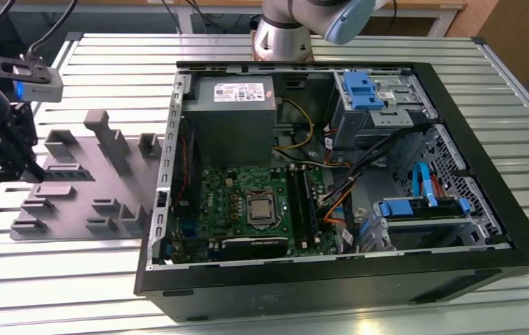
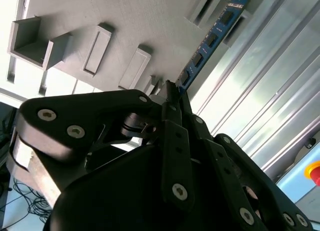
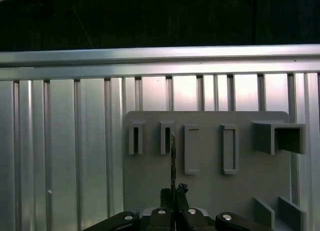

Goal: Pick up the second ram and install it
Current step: 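Pick up the second ram and move it above second insertion slot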

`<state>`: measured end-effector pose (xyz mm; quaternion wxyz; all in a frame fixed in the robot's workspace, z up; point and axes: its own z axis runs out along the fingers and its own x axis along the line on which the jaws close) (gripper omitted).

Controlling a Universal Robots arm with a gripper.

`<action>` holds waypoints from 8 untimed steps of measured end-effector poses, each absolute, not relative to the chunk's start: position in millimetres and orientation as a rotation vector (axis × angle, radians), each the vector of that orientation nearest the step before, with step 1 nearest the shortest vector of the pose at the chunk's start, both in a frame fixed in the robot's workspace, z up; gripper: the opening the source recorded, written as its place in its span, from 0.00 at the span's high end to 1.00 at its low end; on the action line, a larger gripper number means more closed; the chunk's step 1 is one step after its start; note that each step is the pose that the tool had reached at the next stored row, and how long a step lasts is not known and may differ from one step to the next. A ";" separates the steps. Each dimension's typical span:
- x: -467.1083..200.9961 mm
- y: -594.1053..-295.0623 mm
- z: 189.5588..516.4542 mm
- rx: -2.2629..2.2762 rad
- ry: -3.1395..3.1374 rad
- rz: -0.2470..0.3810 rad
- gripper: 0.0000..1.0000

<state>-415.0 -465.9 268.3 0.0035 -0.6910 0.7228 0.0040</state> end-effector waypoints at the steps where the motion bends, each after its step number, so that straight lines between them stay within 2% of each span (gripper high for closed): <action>1: -415.0 -465.9 269.8 -2.166 2.266 0.013 0.86; 8: -415.0 -465.8 281.3 -2.166 2.266 0.013 0.86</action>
